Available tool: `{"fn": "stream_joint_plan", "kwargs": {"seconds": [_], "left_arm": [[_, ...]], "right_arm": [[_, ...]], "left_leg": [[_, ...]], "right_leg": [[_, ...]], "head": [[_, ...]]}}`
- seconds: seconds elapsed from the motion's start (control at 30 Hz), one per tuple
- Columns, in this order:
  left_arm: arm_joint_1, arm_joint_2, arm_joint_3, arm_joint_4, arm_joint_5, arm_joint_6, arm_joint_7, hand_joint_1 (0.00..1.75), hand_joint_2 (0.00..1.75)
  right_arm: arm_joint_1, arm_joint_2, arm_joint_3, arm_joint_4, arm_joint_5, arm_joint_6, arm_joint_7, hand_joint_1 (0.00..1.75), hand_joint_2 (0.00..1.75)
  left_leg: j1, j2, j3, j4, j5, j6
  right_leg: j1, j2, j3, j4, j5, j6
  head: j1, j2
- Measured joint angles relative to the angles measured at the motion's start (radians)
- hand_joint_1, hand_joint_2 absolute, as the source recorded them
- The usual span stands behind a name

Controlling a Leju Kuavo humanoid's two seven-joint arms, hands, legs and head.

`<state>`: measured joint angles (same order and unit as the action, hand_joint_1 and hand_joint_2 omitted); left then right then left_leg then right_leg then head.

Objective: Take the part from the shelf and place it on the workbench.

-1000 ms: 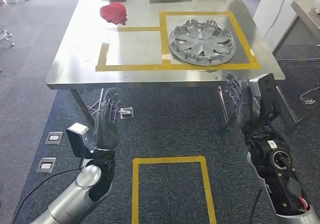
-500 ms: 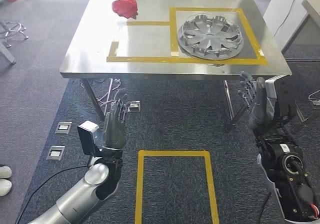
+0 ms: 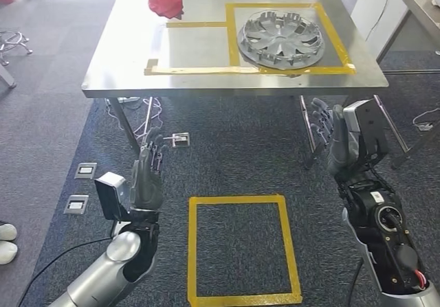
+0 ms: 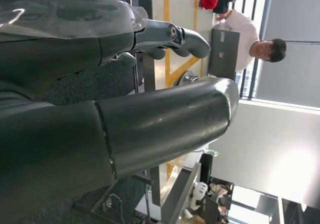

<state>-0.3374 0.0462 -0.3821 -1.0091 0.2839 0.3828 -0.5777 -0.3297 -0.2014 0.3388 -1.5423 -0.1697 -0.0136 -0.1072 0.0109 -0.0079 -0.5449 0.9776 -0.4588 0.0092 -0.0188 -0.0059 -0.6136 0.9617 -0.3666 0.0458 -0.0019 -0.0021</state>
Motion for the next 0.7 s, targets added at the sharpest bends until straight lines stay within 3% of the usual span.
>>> {"fn": "stream_joint_plan", "kwargs": {"seconds": [0.03,0.1,0.17,0.2,0.23,0.27,0.33,0.4,0.47,0.53,0.6,0.67,0.7], "left_arm": [[0.002,0.000,0.000,-0.002,-0.001,0.003,0.001,0.00,0.00],[0.005,0.000,0.000,-0.006,-0.003,0.007,0.005,0.00,0.00],[0.012,0.000,0.000,-0.010,-0.005,0.012,0.010,0.00,0.00],[0.017,0.000,0.000,-0.012,-0.006,0.016,0.013,0.00,0.00],[0.021,0.001,0.000,-0.015,-0.006,0.020,0.015,0.00,0.00],[0.025,0.002,0.000,-0.018,-0.007,0.023,0.017,0.00,0.00],[0.029,0.003,0.000,-0.029,-0.008,0.028,0.019,0.00,0.00],[0.032,0.004,0.000,-0.039,-0.009,0.034,0.023,0.00,0.00],[0.038,0.006,0.000,-0.050,-0.010,0.040,0.029,0.00,0.00],[0.044,0.010,0.000,-0.061,-0.010,0.045,0.032,0.00,0.00],[0.046,0.014,0.000,-0.070,-0.011,0.047,0.035,0.00,0.00],[0.053,0.017,0.000,-0.076,-0.012,0.049,0.039,0.00,0.00],[0.058,0.019,-0.001,-0.078,-0.012,0.050,0.040,0.00,0.00]], "right_arm": [[0.001,0.000,0.000,0.000,0.000,0.000,0.001,0.00,0.00],[0.003,0.000,0.000,0.000,0.001,0.001,0.003,0.00,0.00],[0.005,0.000,0.000,0.000,0.002,0.002,0.004,0.00,0.00],[0.006,0.000,0.000,0.000,0.002,0.003,0.005,0.00,0.00],[0.007,0.000,0.001,0.000,0.002,0.004,0.006,0.00,0.00],[0.007,0.000,0.001,0.000,0.003,0.006,0.007,0.00,0.00],[0.005,0.000,0.001,-0.001,0.006,0.008,0.008,0.00,0.00],[0.003,0.000,0.001,-0.002,0.011,0.009,0.007,0.00,0.00],[0.003,0.000,0.001,-0.003,0.014,0.010,0.008,0.00,0.00],[0.002,0.000,0.002,-0.004,0.016,0.010,0.009,0.00,0.00],[-0.001,0.000,0.004,-0.004,0.017,0.011,0.009,0.00,0.00],[-0.001,0.000,0.006,-0.004,0.018,0.012,0.011,0.00,0.00],[-0.001,0.000,0.007,-0.004,0.018,0.012,0.012,0.00,0.00]], "left_leg": [[0.001,0.001,-0.003,-0.003,0.007,0.010],[0.003,0.004,-0.012,-0.006,0.019,0.025],[0.002,0.004,-0.025,-0.006,0.030,0.029],[0.001,0.004,-0.031,-0.006,0.035,0.028],[0.001,0.004,-0.036,-0.005,0.040,0.027],[0.000,0.003,-0.040,-0.005,0.044,0.025],[-0.001,0.002,-0.044,-0.005,0.050,0.018],[-0.002,0.002,-0.048,-0.006,0.058,0.007],[-0.002,0.003,-0.053,-0.009,0.068,-0.005],[-0.001,0.004,-0.061,0.002,0.057,-0.016],[-0.001,0.004,-0.099,0.087,-0.003,-0.022],[-0.001,0.004,-0.160,0.229,-0.076,-0.026],[-0.001,0.004,-0.178,0.277,-0.093,-0.027]], "right_leg": [[-0.002,0.001,-0.007,0.017,-0.016,0.005],[-0.004,0.002,-0.040,0.115,-0.089,0.013],[-0.004,0.002,-0.082,0.253,-0.165,0.018],[-0.004,0.002,-0.088,0.291,-0.180,0.019],[-0.004,0.002,-0.072,0.286,-0.175,0.019],[-0.004,0.002,-0.036,0.241,-0.154,0.016],[-0.001,0.004,0.060,0.091,-0.104,0.008],[0.005,0.005,0.108,0.000,-0.088,-0.002],[0.010,0.005,0.106,-0.013,-0.085,-0.011],[0.005,0.003,0.102,-0.021,-0.073,-0.023],[0.000,-0.002,0.094,-0.028,-0.060,-0.035],[0.002,-0.004,0.079,-0.029,-0.050,-0.040],[0.003,-0.004,0.072,-0.028,-0.045,-0.041]], "head": [[0.002,0.000],[0.013,0.000],[0.027,0.000],[0.032,0.000],[0.036,0.000],[0.039,0.000],[0.047,0.000],[0.051,0.000],[0.052,0.000],[0.048,0.000],[0.035,0.000],[0.021,0.000],[0.017,0.000]]}}
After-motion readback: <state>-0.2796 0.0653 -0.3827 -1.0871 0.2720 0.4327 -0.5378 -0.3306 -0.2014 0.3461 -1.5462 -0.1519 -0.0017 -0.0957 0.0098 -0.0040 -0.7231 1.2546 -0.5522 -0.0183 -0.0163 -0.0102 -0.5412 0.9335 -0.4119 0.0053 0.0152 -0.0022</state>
